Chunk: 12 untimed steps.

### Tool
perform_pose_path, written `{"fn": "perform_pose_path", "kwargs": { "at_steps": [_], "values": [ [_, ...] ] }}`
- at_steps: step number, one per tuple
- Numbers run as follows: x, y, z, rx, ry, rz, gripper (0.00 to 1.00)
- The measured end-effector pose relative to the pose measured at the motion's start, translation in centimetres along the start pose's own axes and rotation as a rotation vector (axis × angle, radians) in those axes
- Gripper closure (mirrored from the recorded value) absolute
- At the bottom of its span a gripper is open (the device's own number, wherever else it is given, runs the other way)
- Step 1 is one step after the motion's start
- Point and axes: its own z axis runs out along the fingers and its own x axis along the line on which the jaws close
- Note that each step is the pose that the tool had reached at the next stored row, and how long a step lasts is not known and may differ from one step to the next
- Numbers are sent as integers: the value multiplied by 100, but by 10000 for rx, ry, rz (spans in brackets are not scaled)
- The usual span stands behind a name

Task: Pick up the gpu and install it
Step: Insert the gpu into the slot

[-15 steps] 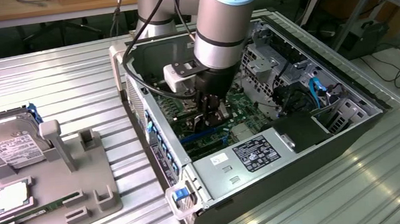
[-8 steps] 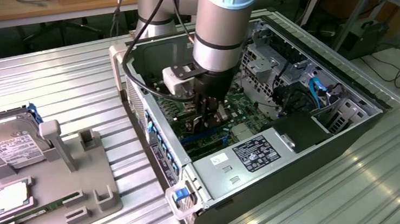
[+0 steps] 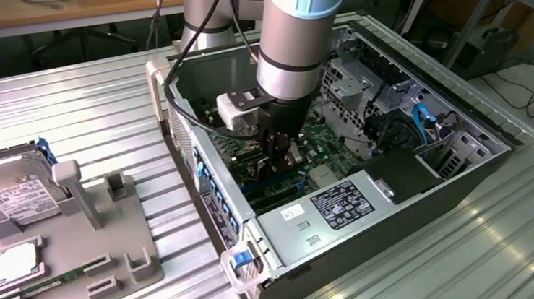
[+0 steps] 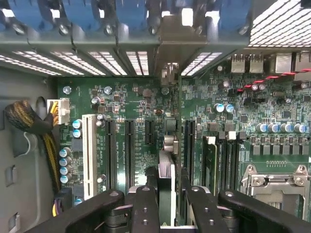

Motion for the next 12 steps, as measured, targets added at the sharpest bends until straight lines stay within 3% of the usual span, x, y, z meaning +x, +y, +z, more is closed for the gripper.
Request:
{"fn": "perform_pose_path", "kwargs": {
  "at_steps": [5, 12],
  "values": [
    [0, 0, 3, -1, 2, -1, 73],
    [1, 3, 100, -6, 11, 0, 73]
  ]
}}
